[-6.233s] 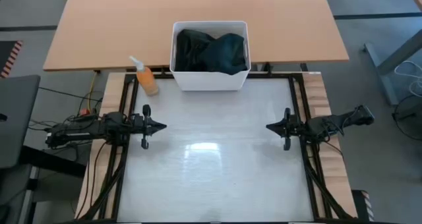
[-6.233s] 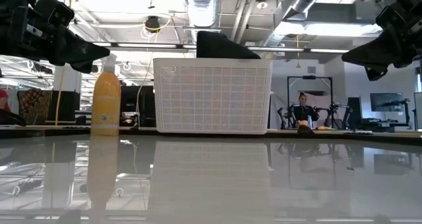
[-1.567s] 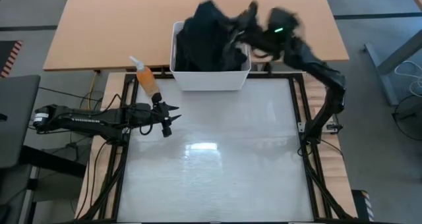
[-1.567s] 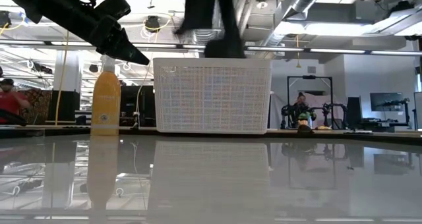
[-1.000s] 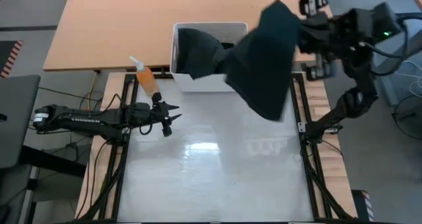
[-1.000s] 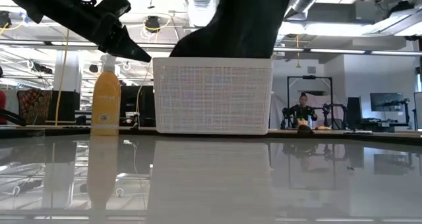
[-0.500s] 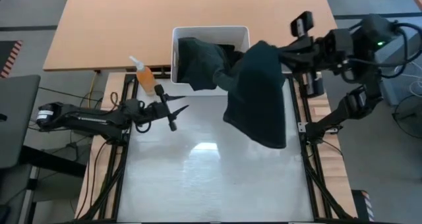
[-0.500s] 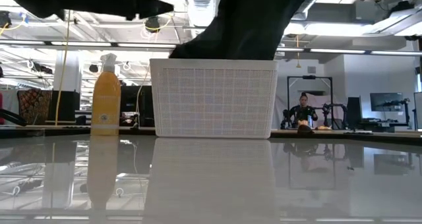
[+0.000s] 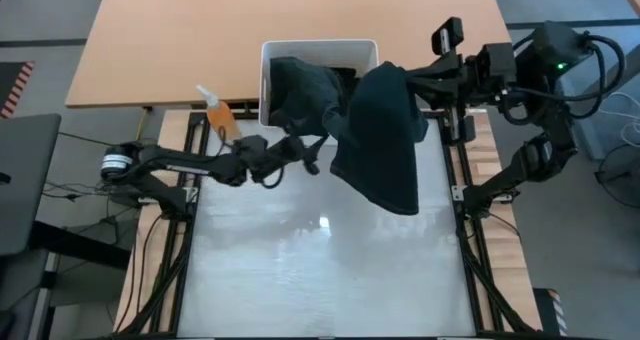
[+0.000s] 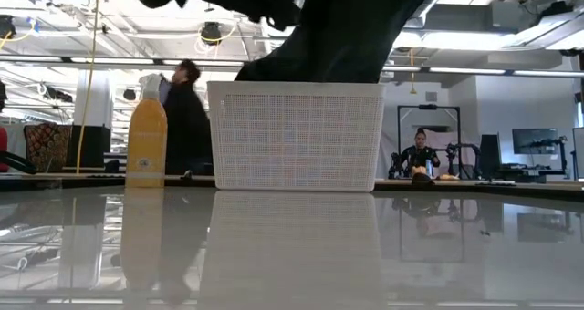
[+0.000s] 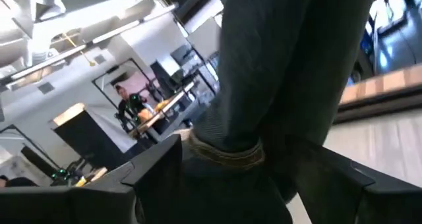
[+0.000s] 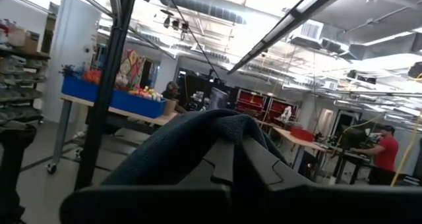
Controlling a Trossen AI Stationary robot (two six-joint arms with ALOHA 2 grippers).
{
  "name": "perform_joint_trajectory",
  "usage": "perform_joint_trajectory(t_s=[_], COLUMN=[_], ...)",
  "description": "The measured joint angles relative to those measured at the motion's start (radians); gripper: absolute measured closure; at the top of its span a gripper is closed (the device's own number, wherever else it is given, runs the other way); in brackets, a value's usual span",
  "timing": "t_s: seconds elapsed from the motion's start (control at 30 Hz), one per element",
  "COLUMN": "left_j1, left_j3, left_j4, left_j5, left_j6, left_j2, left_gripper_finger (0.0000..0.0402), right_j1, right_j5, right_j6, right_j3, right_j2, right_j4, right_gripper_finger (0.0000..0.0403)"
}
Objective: Fold laundry
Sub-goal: Remove the dark blue jeans from the white bin
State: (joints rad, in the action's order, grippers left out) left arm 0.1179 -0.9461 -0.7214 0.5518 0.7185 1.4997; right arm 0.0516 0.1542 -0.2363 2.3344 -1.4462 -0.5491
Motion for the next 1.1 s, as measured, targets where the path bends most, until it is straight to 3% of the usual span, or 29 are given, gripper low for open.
perform_joint_trajectory(t_s=[0.17, 0.27, 0.37, 0.57, 0.7, 0.9, 1.1], left_j1=[0.025, 0.045, 0.066, 0.085, 0.074, 0.062, 0.083], left_j3=[-0.055, -0.075, -0.08, -0.08, -0.08, -0.079, -0.078], left_j4=[0.055, 0.018, -0.02, -0.018, -0.04, -0.051, -0.036], left_j5=[0.001, 0.053, 0.109, 0.126, 0.155, 0.134, 0.082], left_j6=[-0.015, -0.042, -0.079, -0.094, -0.061, 0.003, 0.047], left_j2=[0.089, 0.124, 0.126, 0.123, 0.118, 0.062, -0.047], left_gripper_finger=[0.0142, 0.0142, 0.0142, 0.0151, 0.021, 0.0374, 0.0397], right_j1=[0.004, 0.004, 0.004, 0.004, 0.004, 0.004, 0.004], right_j5=[0.001, 0.001, 0.001, -0.002, -0.042, -0.074, -0.074], right_j6=[0.0, -0.002, -0.005, -0.009, -0.031, -0.034, -0.048], right_j3=[0.0, 0.0, 0.0, 0.0, 0.0, 0.0, 0.0], right_j2=[0.001, 0.001, 0.001, 0.007, 0.021, 0.029, 0.029], right_j4=[0.003, 0.0, -0.001, -0.017, -0.028, -0.027, -0.015], right_gripper_finger=[0.0373, 0.0373, 0.0375, 0.0373, 0.0375, 0.0373, 0.0375])
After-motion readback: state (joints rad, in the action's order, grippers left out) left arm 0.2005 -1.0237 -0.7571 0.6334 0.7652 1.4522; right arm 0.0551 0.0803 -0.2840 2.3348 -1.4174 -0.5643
